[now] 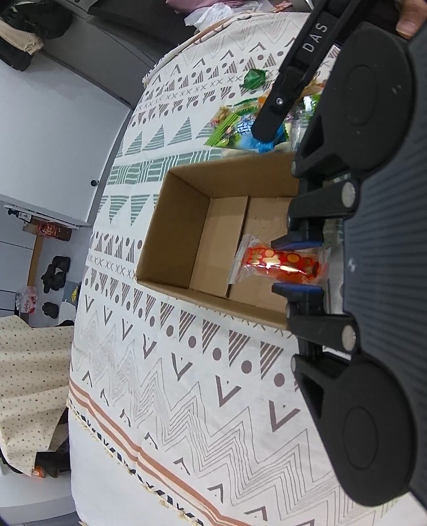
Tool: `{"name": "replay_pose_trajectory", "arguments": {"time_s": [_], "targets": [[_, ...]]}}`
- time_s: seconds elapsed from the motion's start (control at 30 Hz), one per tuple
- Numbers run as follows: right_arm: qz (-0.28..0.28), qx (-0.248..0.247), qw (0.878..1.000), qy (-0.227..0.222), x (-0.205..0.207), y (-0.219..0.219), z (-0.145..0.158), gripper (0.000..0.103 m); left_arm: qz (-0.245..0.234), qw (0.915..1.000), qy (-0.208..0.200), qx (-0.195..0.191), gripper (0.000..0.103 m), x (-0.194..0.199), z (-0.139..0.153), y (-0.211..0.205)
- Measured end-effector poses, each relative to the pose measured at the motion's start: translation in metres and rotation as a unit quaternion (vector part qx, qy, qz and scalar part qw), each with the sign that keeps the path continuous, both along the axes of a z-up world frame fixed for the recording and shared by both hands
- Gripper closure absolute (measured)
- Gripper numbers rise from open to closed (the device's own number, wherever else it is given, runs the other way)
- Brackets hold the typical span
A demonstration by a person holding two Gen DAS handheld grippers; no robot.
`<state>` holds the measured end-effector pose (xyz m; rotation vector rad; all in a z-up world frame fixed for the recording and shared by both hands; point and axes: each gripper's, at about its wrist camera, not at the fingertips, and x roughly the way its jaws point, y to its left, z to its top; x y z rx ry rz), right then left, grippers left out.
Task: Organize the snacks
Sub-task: 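Carry both snacks into the cardboard box and open both grippers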
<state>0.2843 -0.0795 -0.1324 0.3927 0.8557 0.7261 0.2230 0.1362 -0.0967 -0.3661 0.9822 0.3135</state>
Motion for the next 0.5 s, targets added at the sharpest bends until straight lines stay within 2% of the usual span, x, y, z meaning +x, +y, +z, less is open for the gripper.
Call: {"name": "replay_pose_trajectory", "arguments": {"time_s": [0.27,0.43,0.5], "targets": [[0.012,-0.004,1.000,0.004,0.006,0.016,-0.006,0.070,0.000,0.9999,-0.005,-0.011,0.083,0.015,-0.010,0.011],[0.013,-0.007,1.000,0.005,0.009,0.021,-0.008,0.070,0.011,0.9998,-0.003,0.016,0.074,0.015,-0.010,0.009],[0.015,-0.006,1.000,0.004,0.008,0.023,-0.008,0.070,0.011,0.9999,-0.002,0.007,0.063,0.013,-0.010,0.010]]}}
